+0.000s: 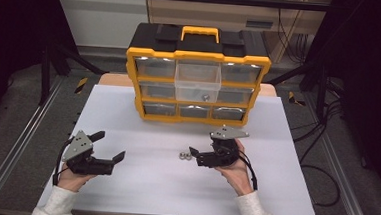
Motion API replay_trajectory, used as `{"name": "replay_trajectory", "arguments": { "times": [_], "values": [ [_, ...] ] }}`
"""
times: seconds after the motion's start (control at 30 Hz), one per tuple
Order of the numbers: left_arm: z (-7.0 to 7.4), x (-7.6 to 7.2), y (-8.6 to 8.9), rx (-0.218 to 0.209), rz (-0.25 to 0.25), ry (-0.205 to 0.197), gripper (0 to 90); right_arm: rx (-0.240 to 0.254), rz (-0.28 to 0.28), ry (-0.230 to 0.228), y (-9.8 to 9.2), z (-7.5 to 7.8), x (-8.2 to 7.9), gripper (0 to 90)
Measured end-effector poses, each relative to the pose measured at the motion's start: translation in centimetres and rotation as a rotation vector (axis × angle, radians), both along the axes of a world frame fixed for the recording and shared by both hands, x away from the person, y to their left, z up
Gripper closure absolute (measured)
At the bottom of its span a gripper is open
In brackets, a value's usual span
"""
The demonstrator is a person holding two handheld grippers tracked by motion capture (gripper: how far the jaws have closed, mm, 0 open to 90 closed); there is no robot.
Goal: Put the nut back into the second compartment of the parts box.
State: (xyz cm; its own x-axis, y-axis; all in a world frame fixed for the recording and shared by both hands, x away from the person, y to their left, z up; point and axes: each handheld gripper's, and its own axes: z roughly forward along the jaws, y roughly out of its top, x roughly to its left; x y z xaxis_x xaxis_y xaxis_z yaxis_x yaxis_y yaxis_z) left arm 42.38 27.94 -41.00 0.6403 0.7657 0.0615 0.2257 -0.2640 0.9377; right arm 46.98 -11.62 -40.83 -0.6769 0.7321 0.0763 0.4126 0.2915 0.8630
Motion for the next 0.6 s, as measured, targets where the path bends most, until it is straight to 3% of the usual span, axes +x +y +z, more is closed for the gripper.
{"name": "replay_trajectory", "arguments": {
  "times": [0.6],
  "values": [
    [0.0,0.0,0.0,0.002,0.000,0.001,2.1,-0.098,0.013,0.084,2.2,-3.5,1.0,16.8]
  ]
}}
